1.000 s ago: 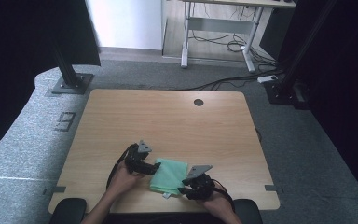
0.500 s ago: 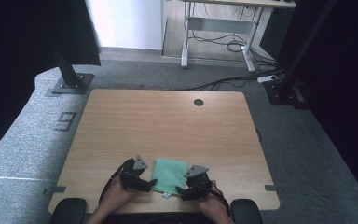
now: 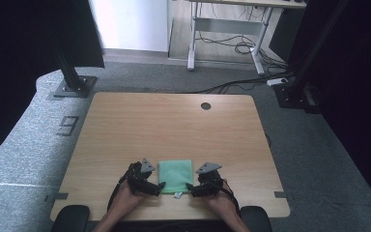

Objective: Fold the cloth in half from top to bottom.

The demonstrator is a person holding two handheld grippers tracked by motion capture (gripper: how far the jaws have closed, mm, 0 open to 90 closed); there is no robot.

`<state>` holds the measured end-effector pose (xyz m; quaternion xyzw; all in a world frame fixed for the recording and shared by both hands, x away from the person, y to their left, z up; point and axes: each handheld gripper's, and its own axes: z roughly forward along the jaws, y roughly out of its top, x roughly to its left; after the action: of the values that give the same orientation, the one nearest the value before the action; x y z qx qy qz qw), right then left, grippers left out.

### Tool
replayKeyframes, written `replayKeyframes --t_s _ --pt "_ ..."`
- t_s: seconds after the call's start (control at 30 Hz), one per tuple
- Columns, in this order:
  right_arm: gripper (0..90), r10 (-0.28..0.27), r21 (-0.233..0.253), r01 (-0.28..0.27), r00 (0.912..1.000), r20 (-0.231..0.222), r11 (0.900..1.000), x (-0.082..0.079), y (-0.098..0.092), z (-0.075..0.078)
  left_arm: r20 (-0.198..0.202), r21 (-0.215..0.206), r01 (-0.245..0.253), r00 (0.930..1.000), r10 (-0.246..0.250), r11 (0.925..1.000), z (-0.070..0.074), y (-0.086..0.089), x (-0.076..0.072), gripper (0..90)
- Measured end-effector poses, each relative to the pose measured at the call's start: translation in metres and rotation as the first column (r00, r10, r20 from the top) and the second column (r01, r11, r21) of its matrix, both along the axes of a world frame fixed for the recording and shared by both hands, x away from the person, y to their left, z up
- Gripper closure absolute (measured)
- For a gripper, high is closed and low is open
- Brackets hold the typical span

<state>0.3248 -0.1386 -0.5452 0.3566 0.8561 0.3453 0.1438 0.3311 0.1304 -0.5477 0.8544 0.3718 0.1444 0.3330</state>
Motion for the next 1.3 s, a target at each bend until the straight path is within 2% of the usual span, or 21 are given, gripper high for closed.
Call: replayKeyframes --t_s 0.23,0.33,0.4,0.5,0.6,0.73,0.83,1.1,1.3 --pt "21.0 0.007 0.022 -0.006 0.9993 -0.036 1.0 0.004 -0.005 0.002 -0.007 0.0 -0.011 0.9999 0.011 0.9999 0.0 -0.002 0.002 0.1" --pt "20.7 0.005 0.051 -0.004 0.9999 -0.01 0.999 0.001 -0.008 0.009 -0.007 0.007 -0.007 0.9999 0.007 1.0 0.001 -0.002 0.001 1.0" --pt "20.2 -0.016 0.061 0.016 0.9999 -0.001 0.998 0.002 -0.009 0.011 -0.003 0.009 -0.011 0.9999 0.011 0.9999 0.002 -0.003 0.0 1.5" --pt "19.8 -0.02 0.03 0.02 0.9996 -0.02 0.999 0.005 -0.006 0.004 0.0 0.014 -0.012 0.9999 0.012 0.9998 0.004 -0.003 -0.002 1.6" --pt "19.9 -0.019 0.017 0.019 0.9998 -0.003 1.0 0.003 -0.005 0.003 -0.023 -0.01 -0.003 0.9997 0.003 0.9999 0.006 0.0 -0.005 1.5" --pt "18.2 -0.021 -0.002 0.021 0.9997 0.013 1.0 0.002 -0.003 0.001 -0.021 0.013 -0.005 0.9998 0.006 0.9999 0.005 0.001 -0.005 1.4" --pt "16.7 -0.021 -0.007 0.021 0.9997 0.013 1.0 0.005 -0.003 0.001 -0.011 0.041 -0.008 0.9999 0.008 0.9991 0.004 -0.002 0.0 0.0" --pt "16.6 -0.034 -0.016 0.035 0.999 0.028 0.999 0.021 -0.001 0.001 0.03 0.06 -0.028 0.9992 0.027 0.9978 0.004 -0.003 0.023 0.0" --pt "15.9 -0.058 -0.007 0.058 0.9981 0.018 0.998 0.04 -0.001 0.0 0.021 0.036 -0.046 0.9988 0.045 0.9983 0.003 -0.002 0.046 0.0"
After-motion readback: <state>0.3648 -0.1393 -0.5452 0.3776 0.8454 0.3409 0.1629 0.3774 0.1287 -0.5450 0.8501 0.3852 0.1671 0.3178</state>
